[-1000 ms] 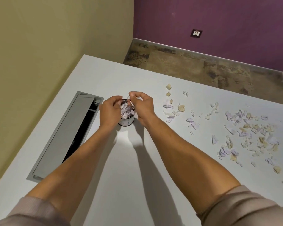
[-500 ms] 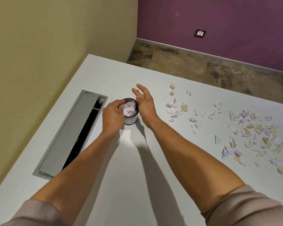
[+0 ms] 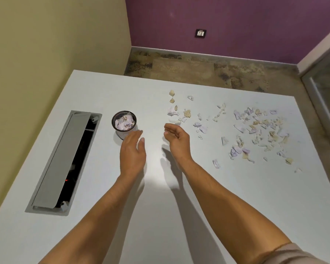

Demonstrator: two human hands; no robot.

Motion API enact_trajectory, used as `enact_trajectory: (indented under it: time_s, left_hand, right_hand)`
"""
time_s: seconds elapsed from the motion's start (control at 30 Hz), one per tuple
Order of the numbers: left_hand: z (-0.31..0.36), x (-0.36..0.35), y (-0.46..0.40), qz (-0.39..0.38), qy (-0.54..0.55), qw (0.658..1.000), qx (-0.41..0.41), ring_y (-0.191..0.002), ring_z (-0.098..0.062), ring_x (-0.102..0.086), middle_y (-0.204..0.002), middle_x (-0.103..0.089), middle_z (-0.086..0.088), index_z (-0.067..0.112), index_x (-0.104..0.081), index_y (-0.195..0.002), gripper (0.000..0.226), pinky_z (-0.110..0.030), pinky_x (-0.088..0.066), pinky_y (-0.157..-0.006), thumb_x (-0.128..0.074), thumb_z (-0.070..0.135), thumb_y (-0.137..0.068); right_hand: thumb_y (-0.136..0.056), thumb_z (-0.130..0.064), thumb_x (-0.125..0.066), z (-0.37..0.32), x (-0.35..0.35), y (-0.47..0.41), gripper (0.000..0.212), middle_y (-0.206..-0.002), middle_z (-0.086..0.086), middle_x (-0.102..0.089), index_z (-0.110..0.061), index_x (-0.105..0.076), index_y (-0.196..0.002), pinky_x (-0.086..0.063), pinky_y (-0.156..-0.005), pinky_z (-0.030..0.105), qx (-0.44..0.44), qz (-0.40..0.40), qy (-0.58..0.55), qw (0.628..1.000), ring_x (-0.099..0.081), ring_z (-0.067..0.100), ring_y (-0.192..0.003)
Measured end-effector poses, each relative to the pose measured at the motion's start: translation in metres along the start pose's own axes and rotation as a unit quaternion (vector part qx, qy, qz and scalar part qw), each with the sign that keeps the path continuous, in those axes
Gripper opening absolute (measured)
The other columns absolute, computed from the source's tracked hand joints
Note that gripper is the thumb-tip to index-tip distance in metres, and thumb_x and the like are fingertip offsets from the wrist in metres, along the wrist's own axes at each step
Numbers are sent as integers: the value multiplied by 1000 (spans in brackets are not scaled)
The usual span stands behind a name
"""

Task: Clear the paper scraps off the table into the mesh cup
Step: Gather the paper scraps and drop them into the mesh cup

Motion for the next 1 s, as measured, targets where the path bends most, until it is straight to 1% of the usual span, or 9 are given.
enact_trajectory:
  time_s: [0.13, 0.37, 0.47, 0.6, 0.63, 0.73, 0.8, 0.9, 1.0]
  left_hand:
    - [18, -29, 46, -60, -15, 998, -6, -140, -19, -36, -144, -52, -4, 11, -58, -133, 35, -36, -27, -117, -49, 22, -101]
    - [51, -74, 115, -152, -64, 985, -57, -145, -20, -30, -149, -45, -6, 9, -55, -136, 41, -43, -24, -119, -51, 28, -100]
    - [60, -95, 147, -192, -90, 974, -81, -146, -19, -26, -151, -42, -5, 10, -53, -138, 43, -42, -20, -120, -47, 31, -101]
    - [66, -124, 187, -247, -129, 953, -115, -148, -20, -23, -153, -39, -6, 10, -52, -139, 44, -42, -17, -121, -46, 32, -101]
    - [67, -132, 197, -259, -137, 948, -125, -148, -21, -23, -153, -39, -6, 10, -52, -138, 43, -42, -17, -121, -46, 32, -101]
    - [68, -152, 222, -284, -162, 933, -149, -147, -24, -25, -152, -40, -8, 10, -54, -137, 42, -43, -18, -120, -47, 32, -101]
    - [69, -165, 237, -300, -188, 920, -167, -146, -25, -27, -152, -41, -9, 11, -54, -136, 42, -44, -22, -118, -46, 34, -101]
    - [69, -177, 259, -312, -219, 906, -184, -144, -27, -29, -151, -41, -9, 12, -54, -135, 42, -43, -24, -115, -45, 36, -101]
    - [70, -185, 282, -332, -243, 886, -215, -143, -31, -32, -150, -42, -12, 9, -52, -137, 51, -45, -29, -110, -36, 41, -100]
  right_hand:
    - [-87, 3, -60, 14, 61, 32, 30, -108, 1, -70, -16, -66, -109, -51, -99, 33, -22, 44, -24, 999, -66, 8, -96]
    - [-89, 3, -58, 33, 157, 93, 28, -110, 6, -69, -10, -66, -112, -50, -100, 36, -44, 115, -27, 992, -64, 13, -96]
    - [-91, 1, -58, 47, 197, 124, 26, -112, 5, -69, -9, -66, -114, -50, -98, 30, -52, 148, -9, 988, -64, 13, -97]
    - [-92, 0, -55, 71, 247, 166, 27, -112, 8, -69, -10, -64, -115, -51, -87, 16, -59, 186, 20, 981, -64, 11, -96]
    - [-92, -2, -55, 79, 260, 176, 27, -111, 5, -69, -13, -65, -114, -51, -87, 17, -65, 197, 33, 978, -65, 12, -97]
    - [-90, -13, -55, 102, 294, 206, 25, -105, -11, -70, -30, -66, -106, -52, -93, 28, -82, 221, 76, 969, -66, 6, -98]
    - [-90, -17, -56, 114, 316, 226, 24, -104, -15, -70, -36, -65, -103, -52, -94, 30, -86, 231, 76, 966, -65, 2, -97]
    - [-91, -18, -58, 128, 347, 252, 22, -104, -13, -70, -34, -66, -104, -52, -95, 31, -88, 245, 87, 962, -65, 2, -98]
    - [-93, -17, -58, 139, 374, 276, 19, -104, -7, -71, -23, -68, -108, -53, -94, 33, -92, 247, 98, 960, -66, 7, -94]
Point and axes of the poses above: each hand's wrist, its own y-axis away from the middle knuckle, its own x-axis out of the back of the hand, z = x × y, the point moved 5 cm from there along -y, towards the middle knuckle
